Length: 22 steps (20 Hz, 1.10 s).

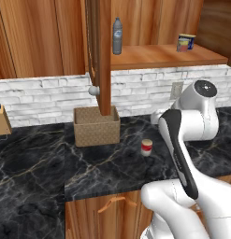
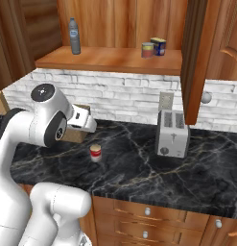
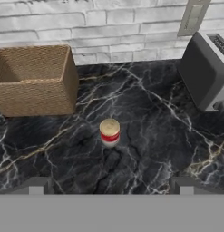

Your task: Pick the cans from the counter and place them in their designated side in the cabinet.

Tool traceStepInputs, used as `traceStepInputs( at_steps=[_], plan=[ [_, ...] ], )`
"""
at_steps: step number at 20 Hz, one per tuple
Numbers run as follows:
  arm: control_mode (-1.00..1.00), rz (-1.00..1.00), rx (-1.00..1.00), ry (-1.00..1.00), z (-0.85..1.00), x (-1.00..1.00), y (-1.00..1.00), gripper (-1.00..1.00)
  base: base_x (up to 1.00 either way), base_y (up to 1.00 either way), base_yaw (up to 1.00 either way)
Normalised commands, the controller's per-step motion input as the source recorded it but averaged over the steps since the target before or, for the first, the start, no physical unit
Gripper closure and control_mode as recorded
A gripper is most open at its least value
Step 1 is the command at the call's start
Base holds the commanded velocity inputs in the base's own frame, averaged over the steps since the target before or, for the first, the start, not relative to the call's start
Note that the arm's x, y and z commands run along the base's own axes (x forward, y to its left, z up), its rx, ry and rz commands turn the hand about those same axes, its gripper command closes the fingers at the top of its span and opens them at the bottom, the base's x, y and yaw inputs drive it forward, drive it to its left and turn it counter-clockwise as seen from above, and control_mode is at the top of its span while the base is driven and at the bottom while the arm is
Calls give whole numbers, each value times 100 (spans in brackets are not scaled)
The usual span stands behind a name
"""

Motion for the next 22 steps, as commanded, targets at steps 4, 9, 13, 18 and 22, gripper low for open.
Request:
traceStepInputs(
  at_steps=[4,9,13,18,22],
  plan=[
    [-100,-4,0,0,-21,8,5,-100,0,0,0],
    [-100,-2,0,0,-23,6,5,-100,0,0,0],
    [-100,-1,0,0,-22,10,8,-100,0,0,0],
    [-100,0,0,1,-22,13,4,-100,0,0,0],
    [-100,0,0,2,-25,14,0,-100,0,0,0]
  ],
)
